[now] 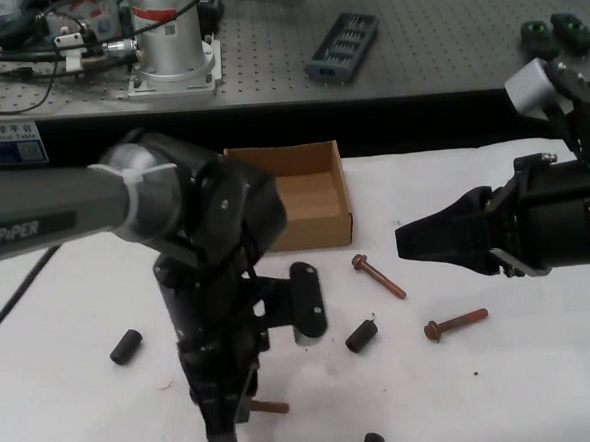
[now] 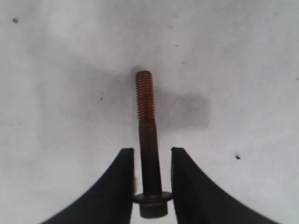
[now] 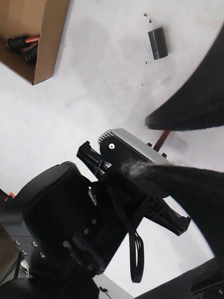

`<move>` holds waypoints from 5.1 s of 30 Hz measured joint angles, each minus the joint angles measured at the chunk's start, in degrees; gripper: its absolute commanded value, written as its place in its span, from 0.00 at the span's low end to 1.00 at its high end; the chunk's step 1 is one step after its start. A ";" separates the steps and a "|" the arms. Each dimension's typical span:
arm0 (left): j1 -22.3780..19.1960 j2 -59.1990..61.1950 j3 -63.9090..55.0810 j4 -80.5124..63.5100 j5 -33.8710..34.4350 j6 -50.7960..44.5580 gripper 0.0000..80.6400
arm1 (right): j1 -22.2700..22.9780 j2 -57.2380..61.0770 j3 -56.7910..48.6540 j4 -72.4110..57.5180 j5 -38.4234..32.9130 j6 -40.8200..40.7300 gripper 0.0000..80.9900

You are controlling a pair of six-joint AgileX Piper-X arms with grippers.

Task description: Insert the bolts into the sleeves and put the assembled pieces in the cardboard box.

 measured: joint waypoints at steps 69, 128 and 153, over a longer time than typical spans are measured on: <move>24.80 -48.57 23.86 -22.87 18.23 -66.46 0.27 | 18.49 45.79 -40.60 36.15 24.47 -52.46 0.31; 24.80 -79.50 32.54 -6.51 18.23 -73.91 0.27 | 22.66 55.66 -50.38 19.68 21.81 21.52 0.04; 24.80 -68.03 32.54 -11.50 18.23 -76.35 0.27 | 20.53 44.18 -44.85 33.79 32.26 4.70 0.35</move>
